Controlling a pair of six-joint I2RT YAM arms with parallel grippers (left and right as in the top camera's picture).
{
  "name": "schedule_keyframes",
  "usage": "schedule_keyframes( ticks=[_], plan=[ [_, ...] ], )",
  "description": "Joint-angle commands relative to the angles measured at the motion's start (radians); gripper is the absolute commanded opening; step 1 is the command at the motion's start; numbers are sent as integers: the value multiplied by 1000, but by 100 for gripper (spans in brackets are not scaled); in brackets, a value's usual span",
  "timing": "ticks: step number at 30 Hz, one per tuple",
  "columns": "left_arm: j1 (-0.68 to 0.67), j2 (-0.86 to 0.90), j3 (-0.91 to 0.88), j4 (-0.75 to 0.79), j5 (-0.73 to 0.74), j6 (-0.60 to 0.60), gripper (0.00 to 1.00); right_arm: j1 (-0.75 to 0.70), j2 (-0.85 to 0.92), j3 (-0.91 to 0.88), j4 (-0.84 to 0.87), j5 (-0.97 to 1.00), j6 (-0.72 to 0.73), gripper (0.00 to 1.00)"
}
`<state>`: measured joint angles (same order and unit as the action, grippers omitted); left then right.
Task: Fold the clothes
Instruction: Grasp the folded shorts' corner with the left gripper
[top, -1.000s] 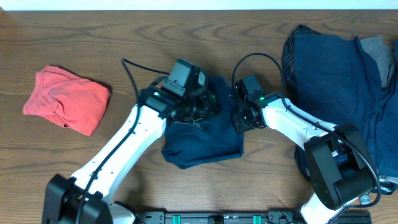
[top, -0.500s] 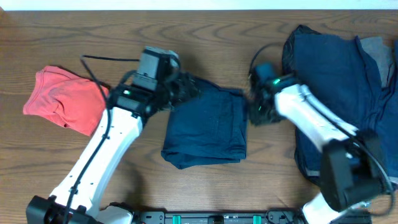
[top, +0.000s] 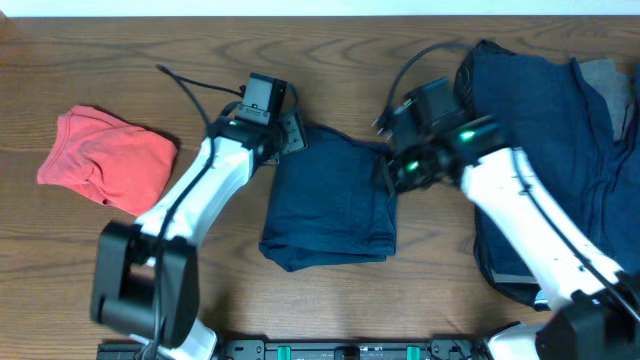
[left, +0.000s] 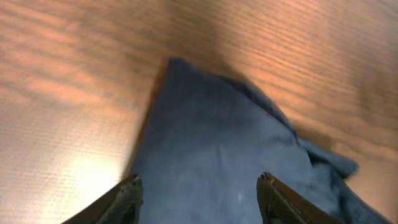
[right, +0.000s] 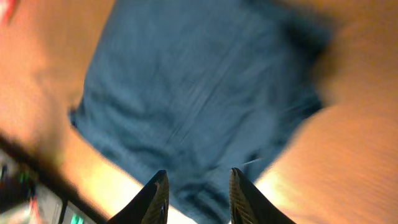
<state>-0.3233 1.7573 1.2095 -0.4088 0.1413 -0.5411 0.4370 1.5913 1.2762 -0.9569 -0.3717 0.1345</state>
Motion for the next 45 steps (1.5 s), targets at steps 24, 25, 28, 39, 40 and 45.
schedule_keyframes(
  ticks=[24, 25, 28, 39, 40, 45],
  plan=[
    [3, 199, 5, -615, 158, -18, 59, 4, 72, -454, 501, 463, 279, 40],
    [3, 199, 5, -647, 204, -19, 57, -20, 72, -454, 562, 486, 267, 40],
    [3, 185, 6, -702, 301, -44, 56, -76, 71, -441, 696, 443, 194, 40],
    [3, -82, 10, -388, 158, 55, 80, -82, 0, -272, 454, 311, 128, 48],
    [3, -91, 10, -335, 135, 94, 85, -82, -11, -264, 430, 311, 137, 48],
    [3, -64, 10, -147, 128, 341, 98, -82, -47, -262, 333, 311, 187, 51]
  ],
)
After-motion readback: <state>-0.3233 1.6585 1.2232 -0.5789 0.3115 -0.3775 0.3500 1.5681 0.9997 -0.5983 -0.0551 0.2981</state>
